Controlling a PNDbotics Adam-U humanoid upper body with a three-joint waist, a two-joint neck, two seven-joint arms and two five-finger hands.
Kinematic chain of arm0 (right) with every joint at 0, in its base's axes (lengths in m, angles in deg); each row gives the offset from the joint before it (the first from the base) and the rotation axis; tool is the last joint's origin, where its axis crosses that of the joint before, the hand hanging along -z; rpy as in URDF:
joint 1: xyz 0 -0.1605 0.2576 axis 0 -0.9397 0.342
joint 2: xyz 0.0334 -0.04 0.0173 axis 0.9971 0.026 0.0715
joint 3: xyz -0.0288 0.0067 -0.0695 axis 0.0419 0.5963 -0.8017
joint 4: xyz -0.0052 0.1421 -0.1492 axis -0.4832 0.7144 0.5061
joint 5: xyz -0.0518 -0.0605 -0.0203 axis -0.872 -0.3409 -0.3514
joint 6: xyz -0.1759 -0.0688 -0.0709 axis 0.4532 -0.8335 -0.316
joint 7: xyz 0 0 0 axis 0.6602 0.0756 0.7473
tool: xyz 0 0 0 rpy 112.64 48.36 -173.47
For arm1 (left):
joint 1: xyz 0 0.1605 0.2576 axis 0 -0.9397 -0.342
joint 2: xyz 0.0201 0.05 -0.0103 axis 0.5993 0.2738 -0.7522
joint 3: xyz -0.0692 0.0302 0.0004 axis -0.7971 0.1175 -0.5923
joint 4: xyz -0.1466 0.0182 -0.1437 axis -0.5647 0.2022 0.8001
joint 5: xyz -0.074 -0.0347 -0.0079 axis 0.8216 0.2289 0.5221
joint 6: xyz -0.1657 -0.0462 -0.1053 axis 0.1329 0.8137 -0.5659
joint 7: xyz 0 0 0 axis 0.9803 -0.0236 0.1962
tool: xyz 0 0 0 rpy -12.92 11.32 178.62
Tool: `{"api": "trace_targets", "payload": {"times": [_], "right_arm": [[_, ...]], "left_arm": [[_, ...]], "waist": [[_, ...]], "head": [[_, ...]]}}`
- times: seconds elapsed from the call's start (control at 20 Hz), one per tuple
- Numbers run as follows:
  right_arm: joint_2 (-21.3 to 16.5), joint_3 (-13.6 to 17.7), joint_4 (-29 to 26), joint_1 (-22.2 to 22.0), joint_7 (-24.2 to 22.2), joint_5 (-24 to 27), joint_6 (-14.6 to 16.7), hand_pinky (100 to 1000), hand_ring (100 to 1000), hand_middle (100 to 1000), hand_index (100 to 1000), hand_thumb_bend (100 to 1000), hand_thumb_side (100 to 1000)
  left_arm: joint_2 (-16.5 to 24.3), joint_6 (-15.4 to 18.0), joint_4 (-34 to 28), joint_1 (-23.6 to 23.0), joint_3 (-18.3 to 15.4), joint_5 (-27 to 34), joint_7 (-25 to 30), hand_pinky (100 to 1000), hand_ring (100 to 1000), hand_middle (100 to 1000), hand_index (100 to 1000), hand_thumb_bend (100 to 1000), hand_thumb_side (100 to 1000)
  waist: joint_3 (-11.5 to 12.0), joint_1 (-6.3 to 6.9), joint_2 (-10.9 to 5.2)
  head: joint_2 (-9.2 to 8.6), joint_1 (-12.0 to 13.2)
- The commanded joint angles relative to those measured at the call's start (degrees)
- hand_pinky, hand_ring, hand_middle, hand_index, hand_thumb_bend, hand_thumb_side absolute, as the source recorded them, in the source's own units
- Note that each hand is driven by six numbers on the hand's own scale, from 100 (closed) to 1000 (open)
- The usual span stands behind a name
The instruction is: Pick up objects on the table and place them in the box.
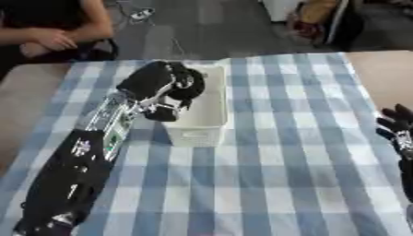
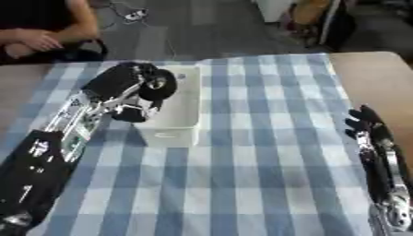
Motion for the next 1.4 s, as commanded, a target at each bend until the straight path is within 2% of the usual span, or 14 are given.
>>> {"api": "trace_targets", "payload": {"times": [0.05,0.5,0.7,0.75,0.8,0.85,0.9,0.95,1.0,1.05,1.1,1.15,1.2,1.4], "right_arm": [[-0.7,0.1,-1.2,0.4,-0.1,-0.1,0.1,860,862,859,963,100,740],[-0.7,0.1,-1.1,0.4,-0.1,-0.1,0.1,860,862,858,963,100,740],[-0.7,0.1,-1.1,0.4,-0.1,-0.1,0.1,860,862,858,963,100,740],[-0.7,0.1,-1.1,0.4,-0.1,-0.1,0.1,860,862,858,963,100,739],[-0.7,0.1,-1.1,0.4,-0.1,-0.1,0.1,860,862,858,963,100,740],[-0.7,0.1,-1.1,0.4,-0.1,-0.1,0.1,860,862,858,963,100,739],[-0.7,0.1,-1.1,0.4,-0.1,-0.1,0.1,860,862,858,963,100,739],[-0.7,0.1,-1.1,0.4,-0.1,-0.1,0.1,860,862,858,963,100,739],[-0.7,0.1,-1.1,0.4,-0.1,-0.1,0.1,860,862,858,963,100,740],[-0.7,0.1,-1.1,0.4,-0.1,0.0,0.1,860,862,858,963,100,740],[-0.7,0.1,-1.1,0.4,-0.1,0.0,0.1,860,862,858,963,100,740],[-0.7,0.1,-1.0,0.4,-0.1,0.0,0.1,860,862,858,962,100,739],[-0.7,0.1,-1.0,0.4,-0.1,0.0,0.1,860,862,858,962,100,739],[-0.7,0.1,-1.0,0.4,-0.1,0.0,0.1,860,862,858,963,100,739]], "left_arm": [[0.7,1.1,-0.7,0.6,0.1,-1.1,1.6,917,807,797,679,197,243],[0.9,1.9,-1.1,0.4,0.0,-1.3,2.6,920,815,809,746,217,245],[0.9,1.9,-1.4,0.4,-0.2,-1.1,2.5,923,818,815,778,267,296],[0.9,1.9,-1.5,0.5,-0.3,-0.8,2.5,925,818,819,797,324,395],[0.9,2.0,-1.7,0.5,-0.5,-0.5,2.4,925,818,819,797,352,386],[0.9,2.1,-1.8,0.7,-0.6,-0.1,2.4,929,822,826,824,521,563],[0.9,2.2,-2.0,0.9,-0.8,0.2,2.5,928,821,825,822,501,541],[1.0,2.2,-2.1,1.1,-1.0,0.6,2.6,933,826,834,846,663,697],[1.0,2.2,-2.2,1.2,-1.3,1.0,2.7,933,826,833,844,649,685],[1.1,2.2,-2.4,1.4,-1.5,1.3,2.8,936,827,838,859,739,759],[1.2,1.9,-2.9,1.6,-2.1,1.9,2.5,935,826,836,853,709,735],[1.2,1.8,-3.2,1.7,-2.2,2.3,2.4,939,827,844,877,887,855],[1.4,1.6,-3.7,1.9,-2.6,2.8,2.1,940,827,845,878,923,875],[1.8,1.0,-5.0,2.0,-3.3,4.3,1.8,942,826,846,879,978,911]], "waist": [[0.1,-0.13,-0.76],[0.1,-0.14,-0.78],[0.1,-0.14,-0.79],[0.1,-0.15,-0.79],[0.1,-0.14,-0.80],[0.1,-0.14,-0.81],[0.1,-0.13,-0.83],[0.1,-0.13,-0.85],[0.1,-0.13,-0.86],[0.2,-0.13,-0.88],[0.2,-0.13,-0.90],[0.2,-0.13,-0.91],[0.2,-0.11,-0.93],[0.2,-0.09,-0.94]], "head": [[-0.78,-0.2],[-0.84,-0.2],[-0.87,-0.2],[-0.87,-0.2],[-0.88,-0.2],[-0.89,-0.1],[-0.90,-0.1],[-0.90,-0.1],[-0.91,-0.1],[-0.91,-0.1],[-0.92,-0.2],[-0.92,-0.2],[-0.94,-0.2],[-0.95,-0.3]]}}
